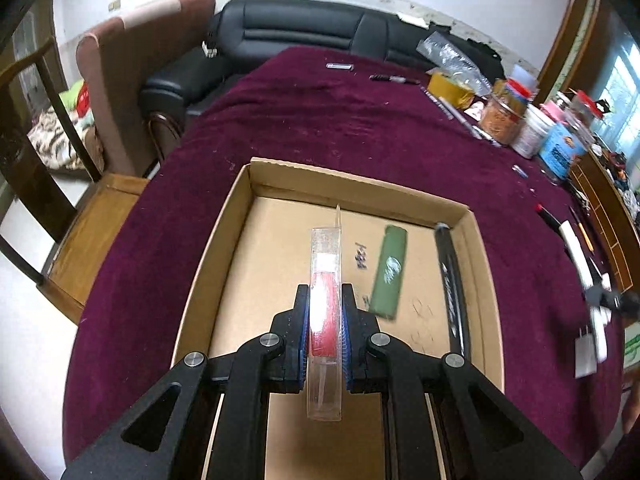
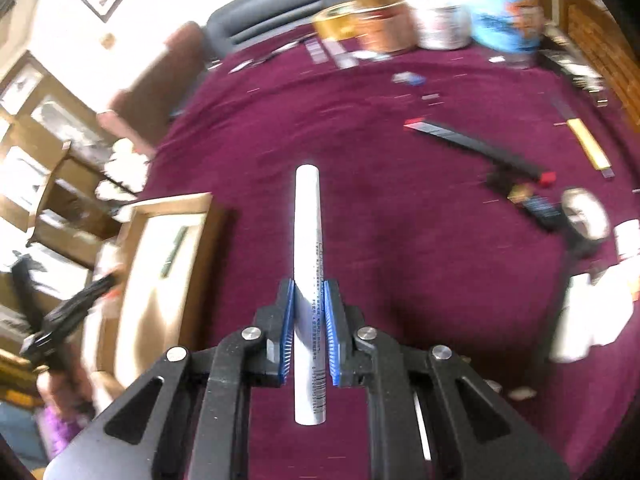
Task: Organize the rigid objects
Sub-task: 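Carry the clear case to the box with left tool while right tool grasps white stick, then lower the clear case into the box with left tool while right tool releases white stick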
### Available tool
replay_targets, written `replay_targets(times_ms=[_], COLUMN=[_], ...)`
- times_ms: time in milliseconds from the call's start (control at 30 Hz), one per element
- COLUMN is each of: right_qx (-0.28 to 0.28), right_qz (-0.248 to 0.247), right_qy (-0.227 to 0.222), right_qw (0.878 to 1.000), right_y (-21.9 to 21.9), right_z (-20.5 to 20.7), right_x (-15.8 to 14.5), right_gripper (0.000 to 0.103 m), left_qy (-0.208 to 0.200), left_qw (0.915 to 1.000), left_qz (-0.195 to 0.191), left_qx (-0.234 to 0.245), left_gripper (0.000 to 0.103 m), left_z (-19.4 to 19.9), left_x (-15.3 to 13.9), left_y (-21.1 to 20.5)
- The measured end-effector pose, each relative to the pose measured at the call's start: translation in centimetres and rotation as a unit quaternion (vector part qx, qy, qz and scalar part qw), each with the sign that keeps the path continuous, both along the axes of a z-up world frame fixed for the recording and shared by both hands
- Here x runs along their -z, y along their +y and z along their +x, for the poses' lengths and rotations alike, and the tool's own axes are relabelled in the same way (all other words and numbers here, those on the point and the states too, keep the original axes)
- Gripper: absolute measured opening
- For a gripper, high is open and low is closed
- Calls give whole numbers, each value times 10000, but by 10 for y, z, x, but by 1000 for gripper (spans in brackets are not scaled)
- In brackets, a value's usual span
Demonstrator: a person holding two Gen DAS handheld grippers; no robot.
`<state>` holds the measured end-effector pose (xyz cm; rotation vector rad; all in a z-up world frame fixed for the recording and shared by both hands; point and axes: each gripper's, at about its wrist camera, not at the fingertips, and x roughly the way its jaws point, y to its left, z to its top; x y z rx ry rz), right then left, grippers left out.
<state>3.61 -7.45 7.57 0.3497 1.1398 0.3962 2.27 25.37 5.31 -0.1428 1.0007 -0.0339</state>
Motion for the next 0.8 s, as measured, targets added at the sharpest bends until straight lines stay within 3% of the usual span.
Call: replay_targets(times_ms=[200, 533, 600, 667, 800], right_qx=[-319, -497, -462, -399, -241], right_qz=[399, -187, -369, -498, -772], right_qy=[261, 519, 525, 525, 479], right_qw=[9984, 9972, 9969, 9966, 9956], right_y=[81, 176, 185, 188, 185], right_z=[7, 29, 32, 34, 39], right_x=[3, 32, 37, 41, 45], right_gripper=[12, 12, 12, 12, 12], left_qy=[226, 332, 327, 279, 14], left_qw=[9996, 9993, 9993, 9991, 9983], left_qz=[103, -64, -145, -250, -486], left_qx=[-138, -138, -141, -198, -324], left_gripper=[11, 13, 17, 30, 41], left_z=[31, 39, 38, 34, 19], left_x=[19, 29, 28, 23, 4], left_y=[2, 11, 13, 17, 25])
